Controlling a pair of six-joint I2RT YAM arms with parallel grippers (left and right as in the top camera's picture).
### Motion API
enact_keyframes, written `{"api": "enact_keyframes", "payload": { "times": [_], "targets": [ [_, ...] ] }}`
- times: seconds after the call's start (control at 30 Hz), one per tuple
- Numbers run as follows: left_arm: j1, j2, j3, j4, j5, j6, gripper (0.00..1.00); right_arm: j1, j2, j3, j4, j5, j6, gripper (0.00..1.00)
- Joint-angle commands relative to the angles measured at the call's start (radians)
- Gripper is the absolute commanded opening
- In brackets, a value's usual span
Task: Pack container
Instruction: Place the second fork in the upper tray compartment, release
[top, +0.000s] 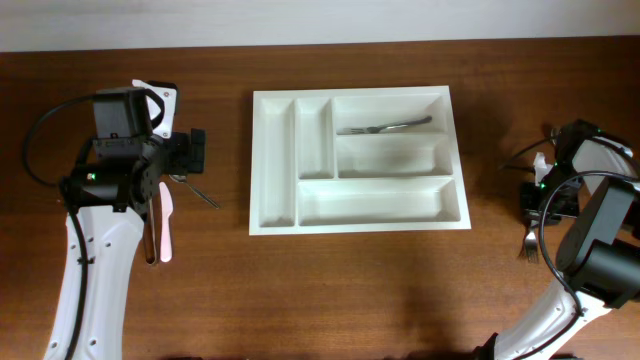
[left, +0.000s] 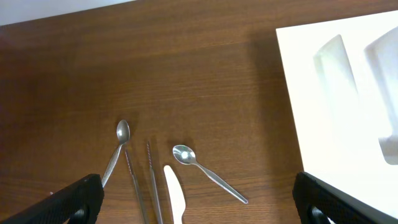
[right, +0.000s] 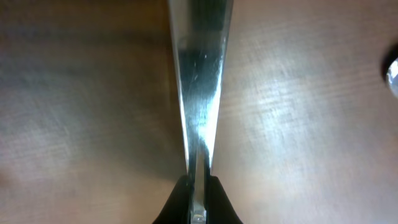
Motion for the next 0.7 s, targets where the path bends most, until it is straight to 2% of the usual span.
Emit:
{"api": "enact_keyframes", "payload": {
  "times": [0.0, 0.17, 0.33, 0.4, 0.57, 0.67],
  "targets": [
    [-0.002, 0.007, 0.022, 0.003, -0.011, 0.016, 0.99, 0.017, -0.031, 0.092, -0.041, 0.032, 0.034, 0.04],
    [-0.002, 0.007, 0.022, 0.003, -0.011, 0.016, 0.99, 0.091, -0.089, 0.269, -0.143, -0.092, 0.021, 0.04],
    [-0.002, 0.007, 0.022, 0.003, -0.011, 0.016, 0.99, 0.261, -0.113, 0.501, -0.227, -0.304, -0.180, 0.04],
    [-0.002, 0.007, 0.022, 0.003, -0.011, 0.016, 0.99, 0.343, -0.113, 0.557, -0.219, -0.351, -0.331, 0.04],
    [-0.002, 0.007, 0.022, 0.003, -0.011, 0.016, 0.99, 0.549, -0.091, 0.566, -0.138, -0.415, -0.851, 0.04],
    [-0.002, 0.007, 0.022, 0.003, -0.011, 0.016, 0.99, 0.631, -0.047, 0.566, -0.080, -0.415, -1.011, 0.04]
  ]
}}
